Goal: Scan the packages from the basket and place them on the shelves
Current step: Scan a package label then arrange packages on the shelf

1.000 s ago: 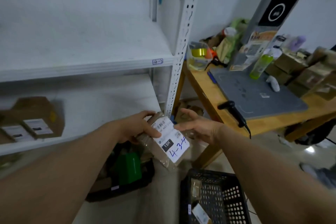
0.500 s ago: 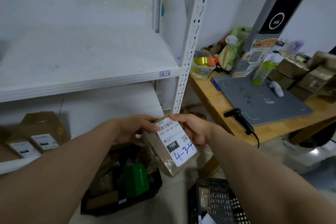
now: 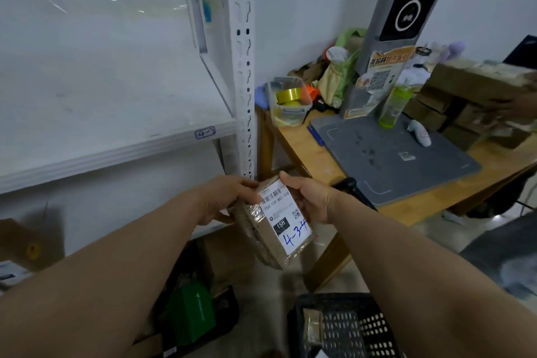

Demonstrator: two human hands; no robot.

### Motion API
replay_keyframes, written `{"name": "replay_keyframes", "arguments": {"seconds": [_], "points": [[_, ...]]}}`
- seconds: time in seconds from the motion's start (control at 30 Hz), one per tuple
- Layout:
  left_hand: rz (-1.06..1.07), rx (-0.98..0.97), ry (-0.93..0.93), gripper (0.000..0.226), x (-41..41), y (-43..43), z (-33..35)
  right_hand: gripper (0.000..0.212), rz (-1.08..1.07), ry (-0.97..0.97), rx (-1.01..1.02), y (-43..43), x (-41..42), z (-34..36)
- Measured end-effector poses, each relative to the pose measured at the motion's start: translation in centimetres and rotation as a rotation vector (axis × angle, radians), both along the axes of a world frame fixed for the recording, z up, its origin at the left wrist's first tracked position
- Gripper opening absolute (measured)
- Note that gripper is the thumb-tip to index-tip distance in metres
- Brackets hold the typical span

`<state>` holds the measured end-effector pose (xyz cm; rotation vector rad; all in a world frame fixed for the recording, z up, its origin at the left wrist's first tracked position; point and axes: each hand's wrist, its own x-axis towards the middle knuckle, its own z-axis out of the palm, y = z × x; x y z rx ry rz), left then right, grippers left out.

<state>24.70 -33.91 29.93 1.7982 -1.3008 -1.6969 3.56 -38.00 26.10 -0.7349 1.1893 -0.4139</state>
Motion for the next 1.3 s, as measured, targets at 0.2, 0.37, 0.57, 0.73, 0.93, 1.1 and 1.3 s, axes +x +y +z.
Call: {"name": "replay_keyframes", "arguments": {"seconds": [0.2, 0.37, 0.57, 0.73, 0.93, 1.1, 1.3], "points": [[0.142, 0.029, -0.084, 0.056, -5.1, -4.4, -2.4, 0.031, -0.101, 0.921, -0.366, -5.8, -9.0, -4.6], [0.195, 0.109, -0.078, 0.053, -6.9, -7.0, -5.1, 0.049, 0.014, 1.086, -0.209, -8.5, -14.7, -9.3], [0.180, 0.212, -0.109, 0.063, -8.7, -9.4, -7.2, 0.038, 0.094, 1.025, -0.153, -9.8, -17.1, -14.2], [0.205, 0.239, -0.111, 0.067, -9.1, -9.7, -8.5, 0.028, 0.208, 0.973, -0.247, -10.0, -17.3, -14.7], [0.335, 0.259, -0.060, 0.074, -7.4, -8.5, -9.0, 0.051, 0.357, 0.408, -0.141, -8.5, -15.0, -9.6], [0.418, 0.272, -0.105, 0.040, -5.1, -7.3, -8.7, 0.058, 0.430, 0.289, -0.146, -8.0, -12.2, -6.7], [0.382, 0.216, -0.078, 0.038, -4.0, -6.4, -7.8, 0.037, 0.450, 0.249, -0.187, -7.4, -10.4, -5.2]]}}
